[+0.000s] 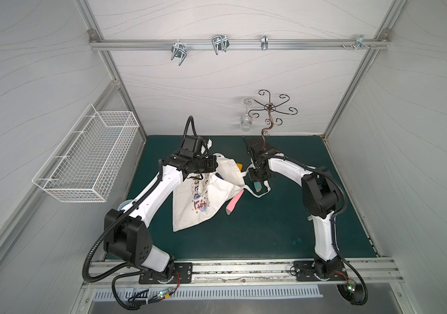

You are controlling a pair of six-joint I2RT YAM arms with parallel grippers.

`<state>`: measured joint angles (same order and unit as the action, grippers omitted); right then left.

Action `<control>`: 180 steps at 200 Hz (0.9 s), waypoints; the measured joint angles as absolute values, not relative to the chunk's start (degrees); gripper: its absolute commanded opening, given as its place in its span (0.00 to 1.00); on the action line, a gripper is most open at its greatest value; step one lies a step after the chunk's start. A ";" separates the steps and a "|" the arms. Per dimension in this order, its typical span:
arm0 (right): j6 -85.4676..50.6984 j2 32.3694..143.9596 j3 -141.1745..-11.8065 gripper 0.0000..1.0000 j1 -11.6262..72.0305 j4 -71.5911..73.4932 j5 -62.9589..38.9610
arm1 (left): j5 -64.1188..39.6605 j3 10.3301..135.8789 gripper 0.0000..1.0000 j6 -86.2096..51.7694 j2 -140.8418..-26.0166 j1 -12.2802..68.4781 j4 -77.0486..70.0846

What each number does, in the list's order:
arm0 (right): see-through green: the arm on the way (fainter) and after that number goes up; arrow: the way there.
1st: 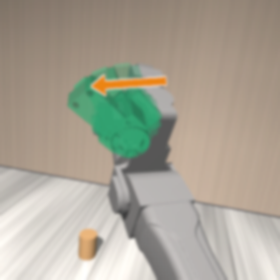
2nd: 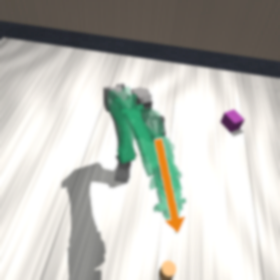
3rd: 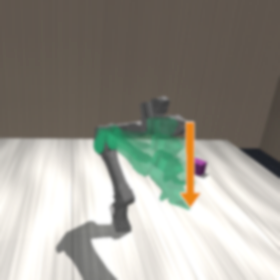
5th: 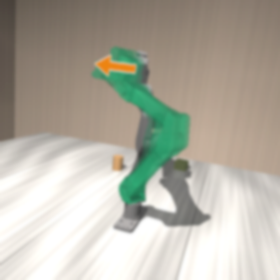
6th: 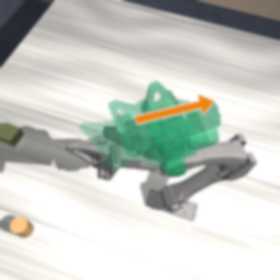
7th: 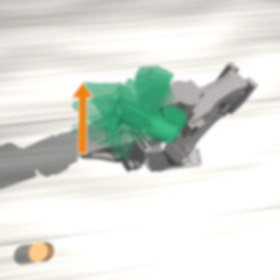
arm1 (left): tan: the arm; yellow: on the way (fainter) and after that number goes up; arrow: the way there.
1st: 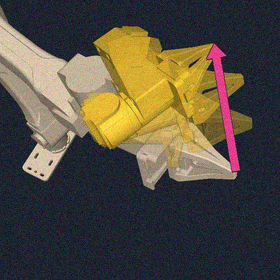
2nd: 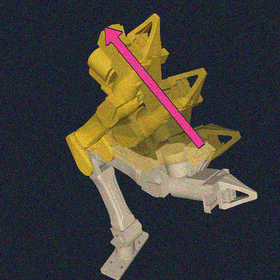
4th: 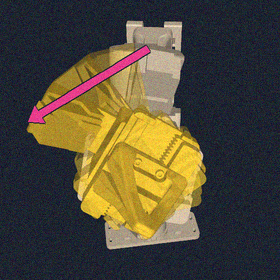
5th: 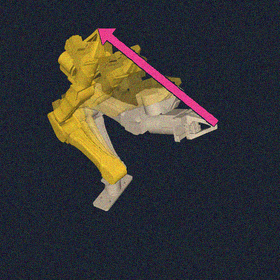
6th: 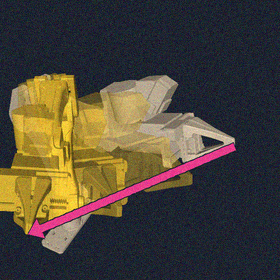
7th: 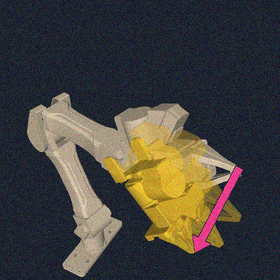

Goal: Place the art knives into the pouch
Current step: Pick up the utility knife at the center of the board, then place the utility knife in the pouch.

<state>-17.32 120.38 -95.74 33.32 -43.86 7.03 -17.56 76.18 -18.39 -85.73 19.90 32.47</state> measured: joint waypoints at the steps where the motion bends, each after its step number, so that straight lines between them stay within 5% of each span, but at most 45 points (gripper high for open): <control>1: -17.30 120.40 -95.85 0.31 33.32 -43.90 6.98 | -17.56 76.18 0.00 -18.39 -85.73 19.90 32.47; 79: -14.98 120.51 -98.39 0.30 33.12 -49.36 5.32 | -17.56 76.18 0.00 -18.39 -85.73 19.90 32.47; 180: -15.05 98.43 -82.61 0.31 37.74 -52.05 0.27 | -17.76 76.18 0.00 -18.44 -85.73 19.90 32.29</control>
